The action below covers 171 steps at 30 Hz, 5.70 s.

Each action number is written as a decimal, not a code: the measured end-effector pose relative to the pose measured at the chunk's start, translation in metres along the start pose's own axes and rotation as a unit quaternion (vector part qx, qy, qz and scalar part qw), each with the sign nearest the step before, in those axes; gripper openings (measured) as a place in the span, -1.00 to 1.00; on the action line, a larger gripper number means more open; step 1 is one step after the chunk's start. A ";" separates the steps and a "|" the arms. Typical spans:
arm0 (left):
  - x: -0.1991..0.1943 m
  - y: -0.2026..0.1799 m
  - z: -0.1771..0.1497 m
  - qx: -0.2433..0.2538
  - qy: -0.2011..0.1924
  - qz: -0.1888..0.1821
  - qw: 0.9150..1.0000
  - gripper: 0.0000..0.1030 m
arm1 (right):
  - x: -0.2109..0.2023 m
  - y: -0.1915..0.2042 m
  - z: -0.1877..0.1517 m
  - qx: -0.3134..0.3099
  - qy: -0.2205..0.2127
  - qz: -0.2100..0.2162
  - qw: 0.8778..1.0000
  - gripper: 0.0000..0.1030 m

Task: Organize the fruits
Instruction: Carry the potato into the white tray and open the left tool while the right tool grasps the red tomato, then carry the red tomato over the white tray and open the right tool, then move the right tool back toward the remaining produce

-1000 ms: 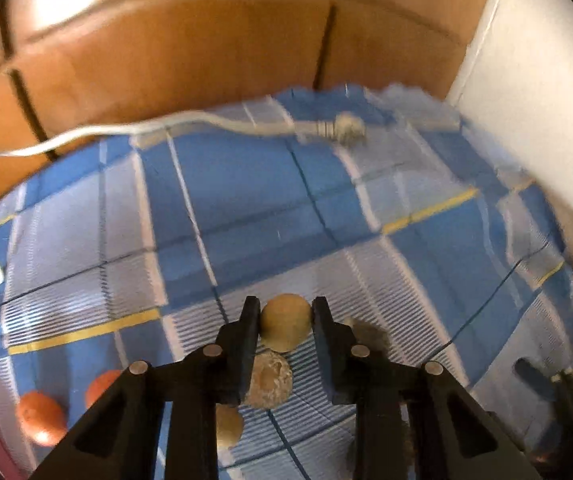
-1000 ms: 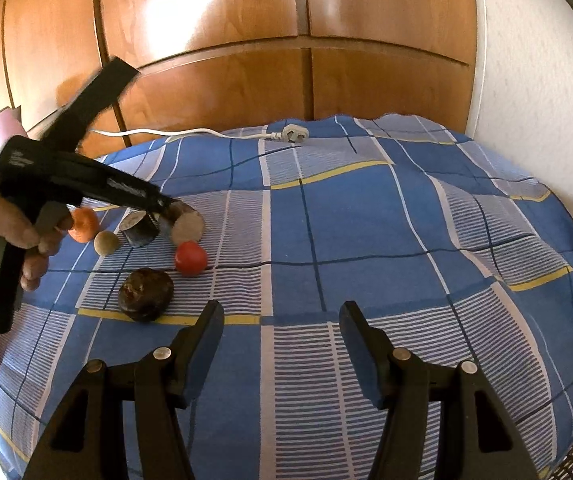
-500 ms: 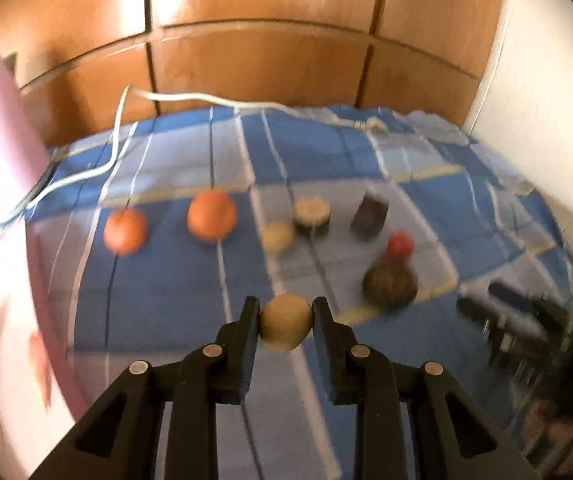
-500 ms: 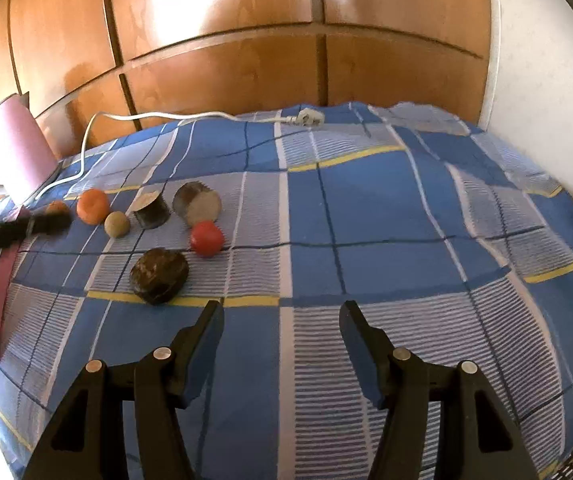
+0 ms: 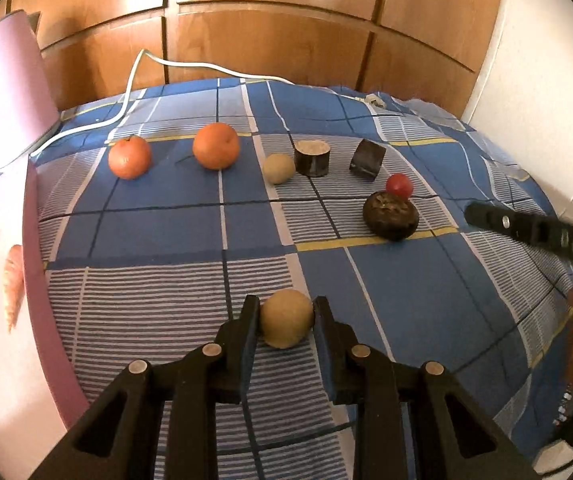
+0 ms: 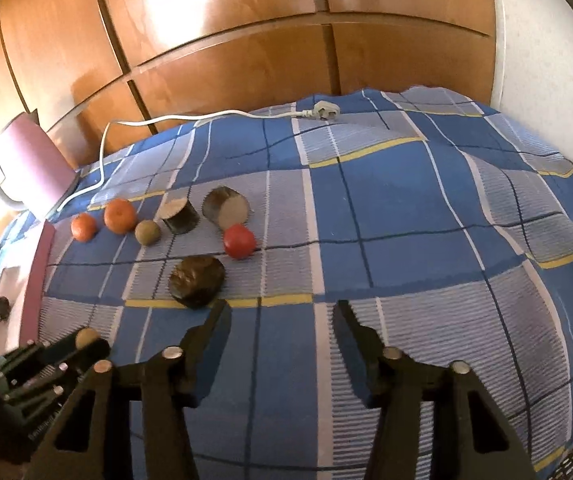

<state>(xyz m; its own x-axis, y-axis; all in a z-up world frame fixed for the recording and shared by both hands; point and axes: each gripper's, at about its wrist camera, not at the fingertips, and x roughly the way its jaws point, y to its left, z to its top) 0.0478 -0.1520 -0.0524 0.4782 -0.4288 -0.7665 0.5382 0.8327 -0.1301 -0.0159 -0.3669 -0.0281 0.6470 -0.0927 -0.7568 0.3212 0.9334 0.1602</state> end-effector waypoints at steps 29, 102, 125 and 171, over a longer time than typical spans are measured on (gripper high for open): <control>-0.020 0.012 -0.002 -0.032 -0.020 -0.027 0.999 -0.47 | 0.078 0.032 0.047 -0.052 0.052 0.024 0.997 -0.50; -0.125 0.171 -0.043 -0.241 -0.085 0.203 0.945 0.48 | 0.019 0.095 0.043 -0.104 0.004 0.127 0.987 -0.50; -0.144 0.209 -0.058 -0.296 -0.104 0.228 0.922 0.48 | 0.011 0.254 -0.011 -0.263 0.056 0.254 0.929 -0.50; -0.130 0.171 -0.048 -0.232 -0.089 0.173 0.953 0.49 | -0.002 0.102 0.000 -0.093 -0.042 0.022 0.995 0.27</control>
<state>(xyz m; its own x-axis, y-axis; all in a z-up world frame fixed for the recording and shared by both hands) 0.0447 0.0632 -0.0057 0.7039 -0.1184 -0.7004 -0.0181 0.9827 -0.1843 0.0160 -0.2713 -0.0102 0.7155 -0.0725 -0.6948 0.1640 0.9842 0.0661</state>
